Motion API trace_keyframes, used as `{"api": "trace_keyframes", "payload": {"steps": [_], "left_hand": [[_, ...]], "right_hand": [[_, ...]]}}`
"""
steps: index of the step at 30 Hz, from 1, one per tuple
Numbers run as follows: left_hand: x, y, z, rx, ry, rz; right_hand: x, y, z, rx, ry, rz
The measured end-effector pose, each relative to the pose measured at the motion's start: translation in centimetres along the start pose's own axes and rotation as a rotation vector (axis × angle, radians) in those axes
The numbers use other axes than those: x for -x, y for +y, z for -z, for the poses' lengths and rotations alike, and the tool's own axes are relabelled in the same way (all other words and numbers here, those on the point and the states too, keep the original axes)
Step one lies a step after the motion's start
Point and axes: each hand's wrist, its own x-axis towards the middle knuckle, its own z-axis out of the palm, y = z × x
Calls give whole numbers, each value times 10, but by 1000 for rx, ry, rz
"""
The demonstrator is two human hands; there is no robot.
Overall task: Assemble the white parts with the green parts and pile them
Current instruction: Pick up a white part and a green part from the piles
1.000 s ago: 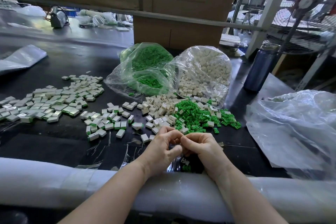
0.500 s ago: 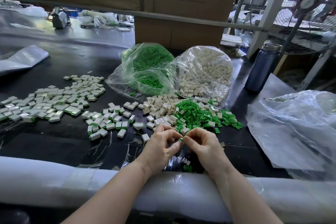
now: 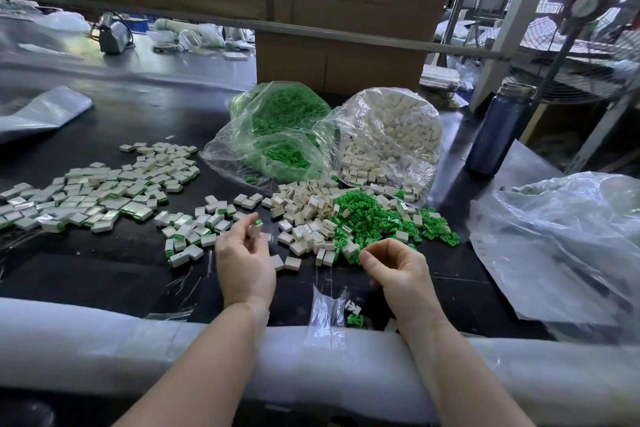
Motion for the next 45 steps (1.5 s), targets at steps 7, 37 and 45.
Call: {"api": "trace_keyframes", "payload": {"steps": [7,37,45], "left_hand": [[1,-2,-1,-175,-62,33],[19,8,-2,-258,-366,-282],[25,7,-7,-151,-659,-315]], "right_hand": [[-4,6,3,76,106,-3],[-9,11,-2,737,158,-57],[-5,8,-2,336,85,71]]}}
